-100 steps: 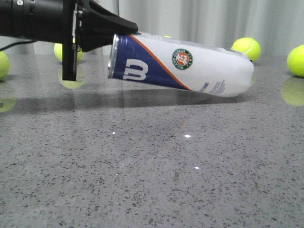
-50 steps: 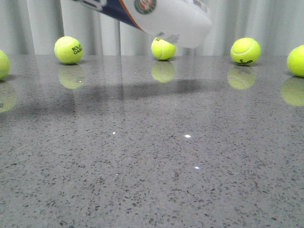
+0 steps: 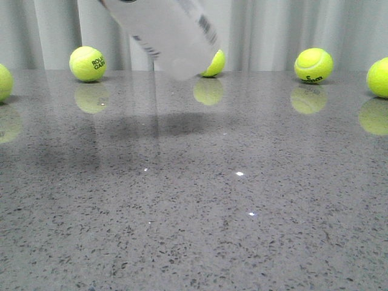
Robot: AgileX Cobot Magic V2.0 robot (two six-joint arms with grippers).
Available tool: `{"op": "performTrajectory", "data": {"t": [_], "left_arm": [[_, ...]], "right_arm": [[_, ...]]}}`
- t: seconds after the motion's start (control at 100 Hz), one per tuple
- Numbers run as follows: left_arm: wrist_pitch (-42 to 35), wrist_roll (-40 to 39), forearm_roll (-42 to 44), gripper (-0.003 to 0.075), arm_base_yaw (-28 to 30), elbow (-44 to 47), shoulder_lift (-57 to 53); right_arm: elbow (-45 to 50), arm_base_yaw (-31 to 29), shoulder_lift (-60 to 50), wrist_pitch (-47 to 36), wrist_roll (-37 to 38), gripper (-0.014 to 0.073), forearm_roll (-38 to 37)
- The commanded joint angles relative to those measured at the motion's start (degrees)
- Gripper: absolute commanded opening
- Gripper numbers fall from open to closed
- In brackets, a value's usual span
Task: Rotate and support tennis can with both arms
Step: 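Lift the can's metal end with the left gripper, tilting it upward, then lower the can upright onto its base and release the left gripper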
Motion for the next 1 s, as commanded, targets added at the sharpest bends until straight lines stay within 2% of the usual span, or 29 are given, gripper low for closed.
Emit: {"op": "performTrajectory", "data": {"t": [0.0,0.14,0.38,0.63,0.99], "left_arm": [[2.1,-5.9,7.1,-0.0019,-3.5,-5.3,0.1],[8.9,-8.0,12.3,-0.0019,-7.3,-10.8,2.6],[8.9,-8.2,13.7,-0.0019,-10.2,-13.6,6.3],[8.9,-8.2,13.4,-0.0019,-10.2,-13.6,10.7],[8.9,-6.3,12.0,-0.0015,-10.2,-13.6,10.9]], "right_arm": [[-1.4,-0.3,0.7,-4.0,-0.3,-0.006,0.9],[-1.4,-0.3,0.7,-4.0,-0.3,-0.006,0.9],[-1.4,-0.3,0.7,-3.9,-0.3,-0.006,0.9],[-1.4,-0.3,0.7,-3.9,-0.3,-0.006,0.9],[-1.4,-0.3,0.7,-3.9,-0.3,-0.006,0.9]]}}
